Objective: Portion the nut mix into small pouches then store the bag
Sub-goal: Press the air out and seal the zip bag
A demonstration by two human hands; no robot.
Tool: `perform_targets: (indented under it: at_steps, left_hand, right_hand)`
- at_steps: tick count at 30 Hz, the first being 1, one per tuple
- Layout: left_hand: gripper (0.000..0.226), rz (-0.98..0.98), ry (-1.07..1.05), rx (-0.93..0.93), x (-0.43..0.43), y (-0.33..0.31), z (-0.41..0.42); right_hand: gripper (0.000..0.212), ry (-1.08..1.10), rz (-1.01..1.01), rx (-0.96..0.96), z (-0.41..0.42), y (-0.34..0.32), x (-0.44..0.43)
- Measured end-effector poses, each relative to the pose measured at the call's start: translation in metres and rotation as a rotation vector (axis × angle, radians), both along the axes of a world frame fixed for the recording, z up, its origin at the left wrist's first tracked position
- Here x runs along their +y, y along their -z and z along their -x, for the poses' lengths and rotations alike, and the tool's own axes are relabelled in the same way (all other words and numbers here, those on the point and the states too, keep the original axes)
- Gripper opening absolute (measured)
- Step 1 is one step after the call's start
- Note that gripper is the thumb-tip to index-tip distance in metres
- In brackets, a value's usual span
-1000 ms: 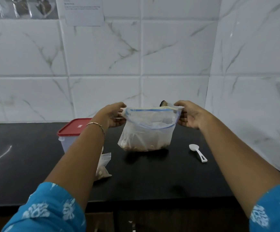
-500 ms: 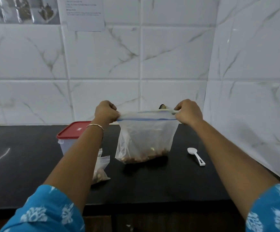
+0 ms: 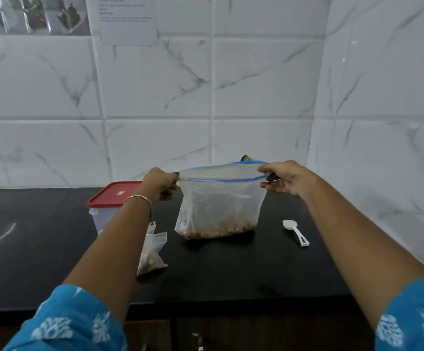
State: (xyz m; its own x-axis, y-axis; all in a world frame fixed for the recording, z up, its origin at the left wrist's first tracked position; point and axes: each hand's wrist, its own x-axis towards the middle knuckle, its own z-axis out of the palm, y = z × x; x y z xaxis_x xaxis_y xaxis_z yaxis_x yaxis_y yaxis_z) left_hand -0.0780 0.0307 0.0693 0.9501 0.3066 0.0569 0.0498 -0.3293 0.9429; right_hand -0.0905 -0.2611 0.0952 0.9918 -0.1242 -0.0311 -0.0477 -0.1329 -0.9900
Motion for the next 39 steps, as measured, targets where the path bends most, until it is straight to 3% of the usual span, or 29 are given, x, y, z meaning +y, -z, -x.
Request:
perform_targets:
  at_steps: [4,8,11,16,20,23,26,30,34,39]
  left_hand:
    - [0.021,0.203,0.044,0.014,0.0,-0.009,0.006]
    - [0.022,0.095,-0.023,-0.006,0.01,-0.013,0.006]
    - [0.013,-0.063,-0.098,-0.036,0.014,-0.015,0.007]
    - [0.018,-0.424,-0.112,-0.153,0.005,-0.028,0.015]
    - [0.009,-0.341,-0.041,-0.117,-0.004,-0.036,0.014]
    - [0.01,-0.274,0.077,-0.021,-0.008,-0.042,0.016]
    - [0.008,-0.313,0.142,0.052,-0.011,-0.049,0.02]
    - [0.009,-0.235,0.181,0.067,-0.011,-0.056,0.022]
    - [0.011,0.059,0.263,0.094,-0.009,-0.059,0.028]
    - [0.008,0.398,0.388,0.081,-0.002,-0.057,0.032]
  right_hand:
    - [0.007,-0.098,-0.242,0.008,0.006,-0.006,-0.004]
    - [0.006,-0.054,-0.301,-0.038,0.007,-0.01,-0.004]
    - [0.01,0.084,-0.079,-0.117,0.007,-0.011,0.0]
    - [0.012,0.302,0.52,-0.343,0.004,-0.017,0.008]
    - [0.017,0.291,0.788,-0.346,0.005,-0.017,0.01]
    - [0.011,0.271,0.877,-0.281,0.008,-0.019,0.011]
    - [0.011,0.169,0.784,-0.233,0.007,-0.024,0.013]
    - [0.008,-0.007,0.379,-0.103,0.014,-0.037,0.01]
    - [0.012,-0.121,0.198,-0.055,0.017,-0.042,0.001]
    - [0.014,-0.048,0.184,-0.135,0.012,-0.036,0.002]
